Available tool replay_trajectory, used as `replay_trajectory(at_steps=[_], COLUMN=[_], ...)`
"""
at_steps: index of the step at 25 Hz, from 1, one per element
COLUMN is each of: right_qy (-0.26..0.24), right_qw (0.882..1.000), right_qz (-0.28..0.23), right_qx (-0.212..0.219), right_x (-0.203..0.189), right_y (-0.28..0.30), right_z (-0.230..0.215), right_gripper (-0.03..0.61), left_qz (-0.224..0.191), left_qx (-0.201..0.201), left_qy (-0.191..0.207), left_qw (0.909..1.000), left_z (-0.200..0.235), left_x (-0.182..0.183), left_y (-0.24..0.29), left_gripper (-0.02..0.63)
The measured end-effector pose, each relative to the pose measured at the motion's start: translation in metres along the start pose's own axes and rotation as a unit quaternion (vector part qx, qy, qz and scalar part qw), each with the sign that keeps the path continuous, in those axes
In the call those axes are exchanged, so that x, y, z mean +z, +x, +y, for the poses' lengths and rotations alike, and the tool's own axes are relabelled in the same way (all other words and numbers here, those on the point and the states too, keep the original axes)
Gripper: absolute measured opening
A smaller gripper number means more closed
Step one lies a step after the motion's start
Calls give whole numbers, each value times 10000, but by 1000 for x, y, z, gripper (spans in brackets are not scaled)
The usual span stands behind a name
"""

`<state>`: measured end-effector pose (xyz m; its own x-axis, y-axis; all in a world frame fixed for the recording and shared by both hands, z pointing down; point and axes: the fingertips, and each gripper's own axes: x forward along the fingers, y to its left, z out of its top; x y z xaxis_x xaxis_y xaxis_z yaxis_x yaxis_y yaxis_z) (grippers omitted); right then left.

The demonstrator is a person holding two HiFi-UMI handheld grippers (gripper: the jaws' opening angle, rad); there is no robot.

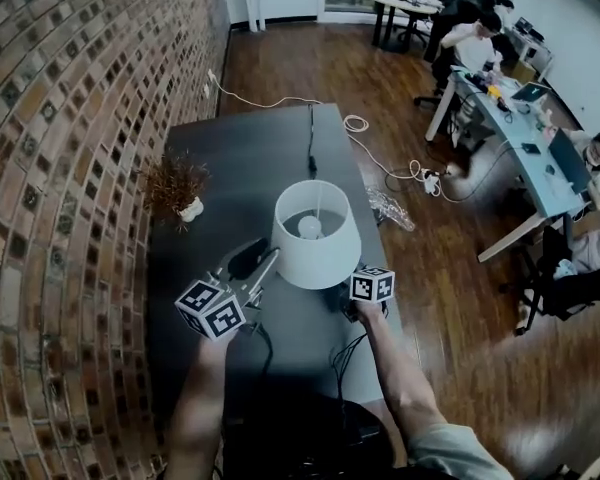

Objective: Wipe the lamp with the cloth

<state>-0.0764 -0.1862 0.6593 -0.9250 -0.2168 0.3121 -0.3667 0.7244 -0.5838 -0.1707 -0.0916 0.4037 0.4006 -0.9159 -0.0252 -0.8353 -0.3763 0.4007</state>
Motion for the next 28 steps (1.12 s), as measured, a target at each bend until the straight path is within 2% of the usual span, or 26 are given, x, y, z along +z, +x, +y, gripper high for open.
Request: replay_trajectory(at_steps=[3,5,9,12,15,18,22,25,28], right_qy=[221,430,569,538,646,879,603,466,544], right_qw=[9997,9990,9983,9985,9966,9912,9836,9827,9855], right_qz=[4,73,111,94,217,-1,-436,-640,-496], right_qx=[127,60,-58,-101,-457,-991,-1642,-1676,-1529], right_x=[-4,-11,-26,-28,-34,-34,1,29,20], right_y=[10,8,-10,-29,-51,-88,-137,-159,-176], right_z=[13,12,6,6,-2,-16,-36,-28,-12], right_gripper=[78,78,78,78,78,78,78,78,78], left_qz=[-155,-97,97,29,-171,-307,-314,-316,-125], left_qx=[-100,-208,-490,-549,-498,-403,-323,-329,-292], left_qy=[-34,-11,195,158,71,-91,-347,-478,-564], left_qw=[9998,9997,9986,9984,9986,9987,9984,9978,9979], left_z=[1,1,-13,-20,-20,-14,-1,-6,-13], left_x=[7,6,-5,-6,3,9,9,2,-22], left_y=[3,4,6,9,7,2,1,-2,-16], left_gripper=[155,160,158,158,158,158,158,158,158])
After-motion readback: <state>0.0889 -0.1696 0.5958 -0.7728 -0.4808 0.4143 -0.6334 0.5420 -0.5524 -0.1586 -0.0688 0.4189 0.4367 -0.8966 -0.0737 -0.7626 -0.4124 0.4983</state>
